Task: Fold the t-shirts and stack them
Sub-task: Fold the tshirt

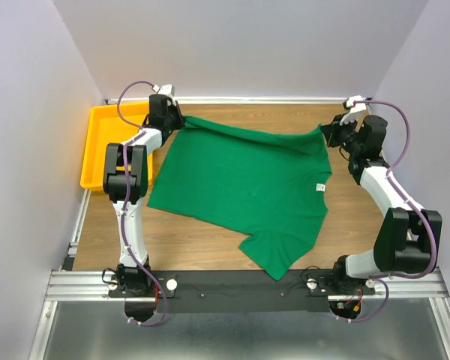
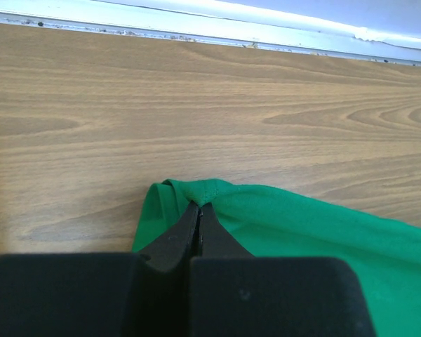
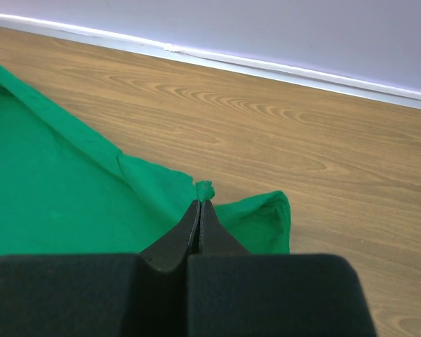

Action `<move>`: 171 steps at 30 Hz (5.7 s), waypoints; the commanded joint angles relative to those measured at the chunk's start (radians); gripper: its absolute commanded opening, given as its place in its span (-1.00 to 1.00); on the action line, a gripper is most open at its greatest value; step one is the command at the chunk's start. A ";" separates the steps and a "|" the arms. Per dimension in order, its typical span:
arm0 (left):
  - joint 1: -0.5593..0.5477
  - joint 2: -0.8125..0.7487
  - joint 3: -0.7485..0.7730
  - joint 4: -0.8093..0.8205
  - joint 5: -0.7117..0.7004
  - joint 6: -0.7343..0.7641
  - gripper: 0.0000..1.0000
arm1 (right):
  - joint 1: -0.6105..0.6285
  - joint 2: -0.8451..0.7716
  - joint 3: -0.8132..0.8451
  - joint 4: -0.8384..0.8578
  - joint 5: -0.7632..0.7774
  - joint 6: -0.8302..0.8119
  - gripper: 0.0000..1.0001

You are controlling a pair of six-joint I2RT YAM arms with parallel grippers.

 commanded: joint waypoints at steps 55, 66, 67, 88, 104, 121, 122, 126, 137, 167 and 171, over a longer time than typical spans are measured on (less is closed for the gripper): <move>0.042 -0.429 -0.331 0.222 0.028 -0.005 0.30 | -0.003 -0.073 -0.133 -0.136 -0.075 -0.086 -0.99; 0.047 -0.578 -0.345 0.189 0.032 0.003 0.30 | -0.003 -0.124 -0.156 -0.177 -0.118 -0.112 -0.99; 0.048 -0.609 -0.348 0.186 0.035 0.003 0.30 | -0.003 -0.131 -0.159 -0.185 -0.121 -0.121 -0.99; 0.180 -1.112 -0.654 0.167 0.285 -0.140 0.43 | -0.003 -0.173 -0.211 -0.377 -0.261 -0.264 -0.99; 0.180 -1.466 -0.918 -0.044 0.280 0.058 0.43 | -0.001 -0.118 -0.203 -0.478 -0.340 -0.348 -0.99; 0.177 -1.525 -0.926 -0.061 0.314 0.063 0.43 | 0.084 -0.038 -0.162 -0.509 -0.313 -0.379 -0.99; 0.177 -1.526 -0.924 -0.061 0.315 0.061 0.43 | 0.084 -0.036 -0.159 -0.509 -0.313 -0.380 -0.99; 0.177 -1.531 -0.926 -0.059 0.314 0.063 0.43 | 0.130 -0.033 -0.148 -0.509 -0.304 -0.380 -0.99; 0.177 -1.534 -0.926 -0.058 0.314 0.061 0.43 | 0.147 -0.061 -0.136 -0.504 -0.320 -0.382 -0.99; 0.179 -1.532 -0.927 -0.056 0.312 0.061 0.43 | 0.259 -0.038 -0.097 -0.493 -0.282 -0.380 -0.99; 0.179 -1.529 -0.927 -0.056 0.312 0.061 0.43 | 0.259 -0.030 -0.100 -0.493 -0.262 -0.384 -0.99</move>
